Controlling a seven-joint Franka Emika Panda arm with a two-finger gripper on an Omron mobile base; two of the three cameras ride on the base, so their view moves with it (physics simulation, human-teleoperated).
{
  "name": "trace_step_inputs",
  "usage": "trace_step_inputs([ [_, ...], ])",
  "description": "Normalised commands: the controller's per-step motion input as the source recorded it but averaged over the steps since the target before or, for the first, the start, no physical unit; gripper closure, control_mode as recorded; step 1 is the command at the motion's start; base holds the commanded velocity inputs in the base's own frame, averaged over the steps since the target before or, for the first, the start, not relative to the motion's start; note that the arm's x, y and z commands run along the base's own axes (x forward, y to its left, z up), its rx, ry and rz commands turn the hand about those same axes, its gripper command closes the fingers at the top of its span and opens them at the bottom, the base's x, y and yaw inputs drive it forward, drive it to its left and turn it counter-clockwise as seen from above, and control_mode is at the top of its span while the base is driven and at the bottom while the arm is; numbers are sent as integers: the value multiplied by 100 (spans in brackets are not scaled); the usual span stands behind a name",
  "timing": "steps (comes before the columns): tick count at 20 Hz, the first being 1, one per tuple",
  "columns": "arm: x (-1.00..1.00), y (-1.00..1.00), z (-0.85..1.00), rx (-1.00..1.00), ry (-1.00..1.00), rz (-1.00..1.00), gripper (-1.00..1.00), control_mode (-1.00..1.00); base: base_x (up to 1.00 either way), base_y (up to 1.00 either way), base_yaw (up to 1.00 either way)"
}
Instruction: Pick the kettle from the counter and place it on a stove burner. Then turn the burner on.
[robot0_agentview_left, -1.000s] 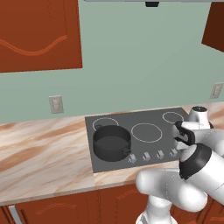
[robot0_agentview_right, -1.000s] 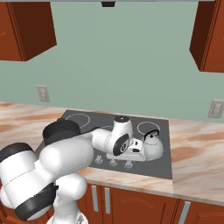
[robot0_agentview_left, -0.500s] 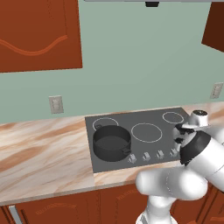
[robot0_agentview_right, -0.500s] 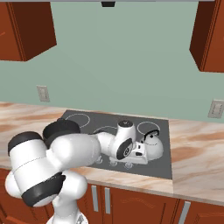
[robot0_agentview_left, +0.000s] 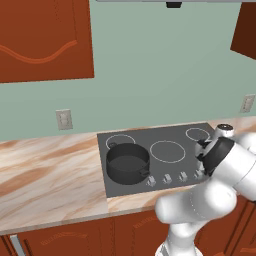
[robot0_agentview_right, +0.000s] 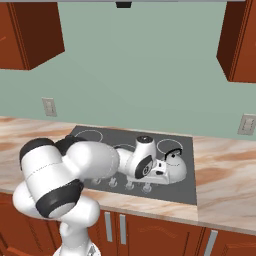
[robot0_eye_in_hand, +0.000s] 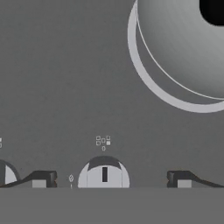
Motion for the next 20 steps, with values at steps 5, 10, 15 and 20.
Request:
trace_step_inputs([
  [5, 0, 0, -25, 3, 0, 0, -100, -100, 0, 0, 0],
  [10, 0, 0, -22, 9, 0, 0, -100, -100, 0, 0, 0],
  [15, 0, 0, 0, 0, 0, 0, 100, -100, 0, 0, 0],
  [20, 0, 0, 0, 0, 0, 0, 100, -100, 0, 0, 0],
])
